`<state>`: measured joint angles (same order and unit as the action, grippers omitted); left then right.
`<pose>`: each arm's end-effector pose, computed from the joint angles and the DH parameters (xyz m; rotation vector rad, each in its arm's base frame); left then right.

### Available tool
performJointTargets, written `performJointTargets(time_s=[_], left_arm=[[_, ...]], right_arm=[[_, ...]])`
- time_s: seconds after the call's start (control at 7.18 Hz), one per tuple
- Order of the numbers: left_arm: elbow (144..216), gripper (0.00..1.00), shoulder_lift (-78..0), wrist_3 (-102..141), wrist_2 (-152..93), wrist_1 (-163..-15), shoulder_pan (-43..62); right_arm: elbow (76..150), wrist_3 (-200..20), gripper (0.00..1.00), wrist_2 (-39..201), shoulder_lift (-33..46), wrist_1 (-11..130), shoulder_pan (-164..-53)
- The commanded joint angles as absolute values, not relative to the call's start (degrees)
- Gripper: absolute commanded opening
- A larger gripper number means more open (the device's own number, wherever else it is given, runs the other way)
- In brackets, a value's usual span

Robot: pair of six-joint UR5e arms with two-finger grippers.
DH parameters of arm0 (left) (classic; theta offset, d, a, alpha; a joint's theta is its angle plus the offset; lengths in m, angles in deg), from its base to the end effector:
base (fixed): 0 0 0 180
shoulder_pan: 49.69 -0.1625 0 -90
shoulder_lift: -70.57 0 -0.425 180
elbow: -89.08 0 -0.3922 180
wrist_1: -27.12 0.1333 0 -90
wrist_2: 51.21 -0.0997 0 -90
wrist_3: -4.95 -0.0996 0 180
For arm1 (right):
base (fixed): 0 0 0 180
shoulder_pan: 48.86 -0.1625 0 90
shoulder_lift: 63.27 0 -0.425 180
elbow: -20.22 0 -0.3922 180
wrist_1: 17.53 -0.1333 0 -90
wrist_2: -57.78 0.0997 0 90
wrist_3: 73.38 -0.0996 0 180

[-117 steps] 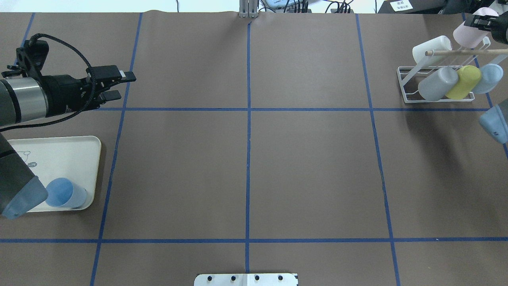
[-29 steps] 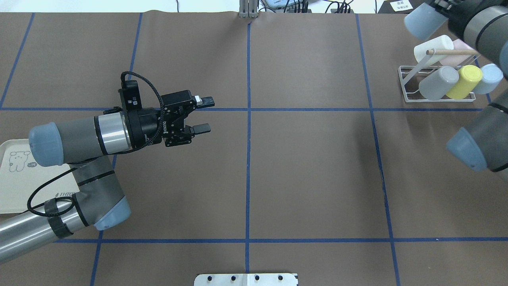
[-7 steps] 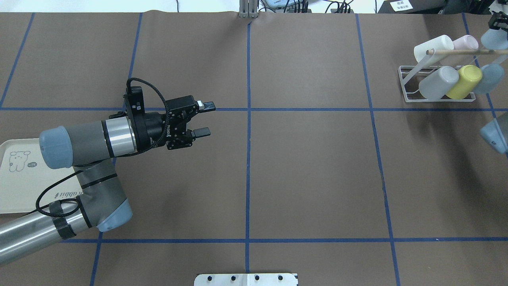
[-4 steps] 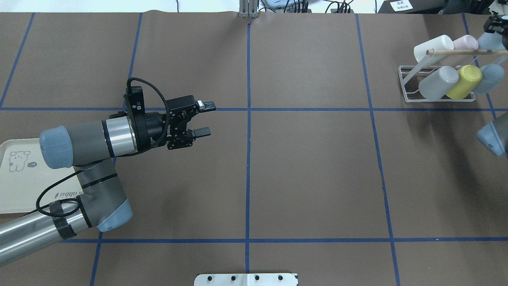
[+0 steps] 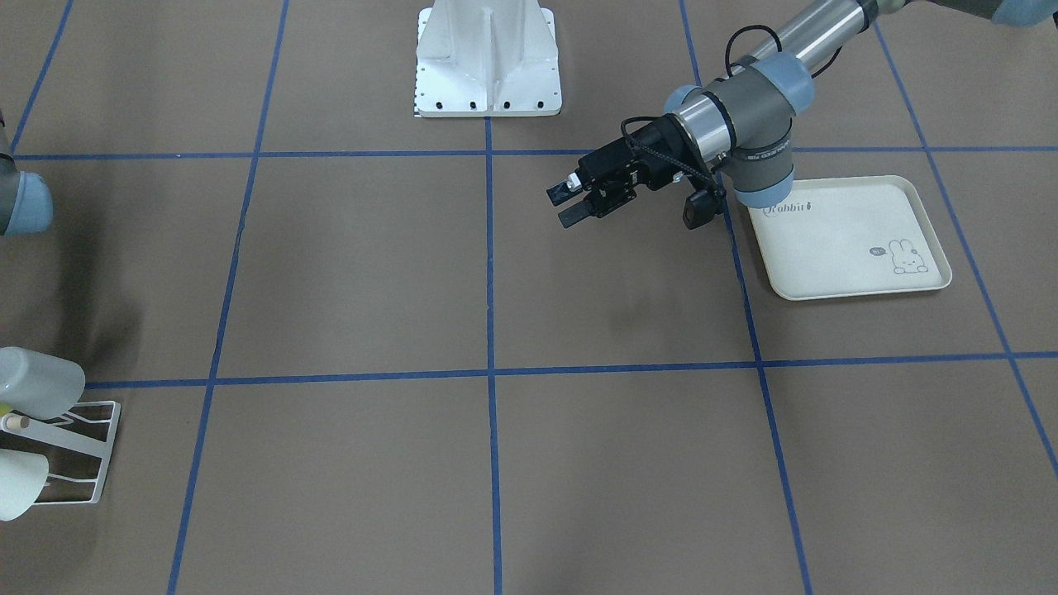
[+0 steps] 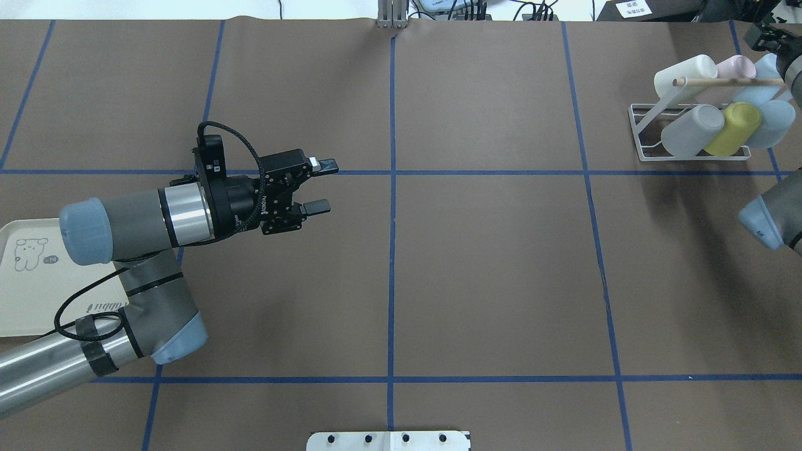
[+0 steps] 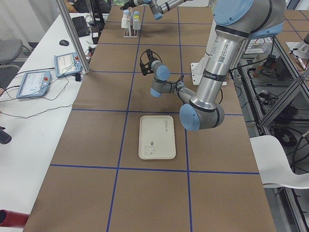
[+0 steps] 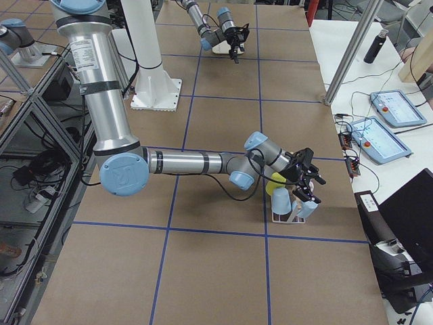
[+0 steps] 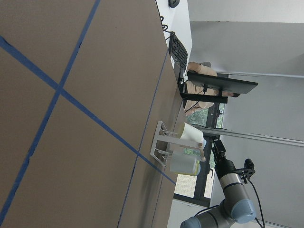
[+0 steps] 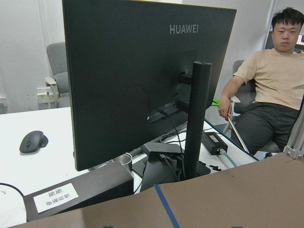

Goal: Transfer IKEA cup to right arm and place on rack

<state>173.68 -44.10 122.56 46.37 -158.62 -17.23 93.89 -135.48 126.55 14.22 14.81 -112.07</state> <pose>0.4375 -0.4207 0.2872 0.0003 2.0443 -0.5340 -0.1270 -0.6273 0.5778 0.9248 -0.4154 0.7379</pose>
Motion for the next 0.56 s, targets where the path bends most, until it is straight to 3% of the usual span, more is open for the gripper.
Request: performJointTargets(time_s=[0.0,0.42], left_arm=[[173.72,0.99,-43.87,122.19,46.87,-158.68,-14.2],[173.19,0.99,-38.78,96.17,49.94,-152.93,-9.37]], right_arm=[[95.88,-135.25,1.0,126.77,13.73,15.25,-111.79],[98.7,-130.63,1.0,133.42,14.69,15.43,-112.93]])
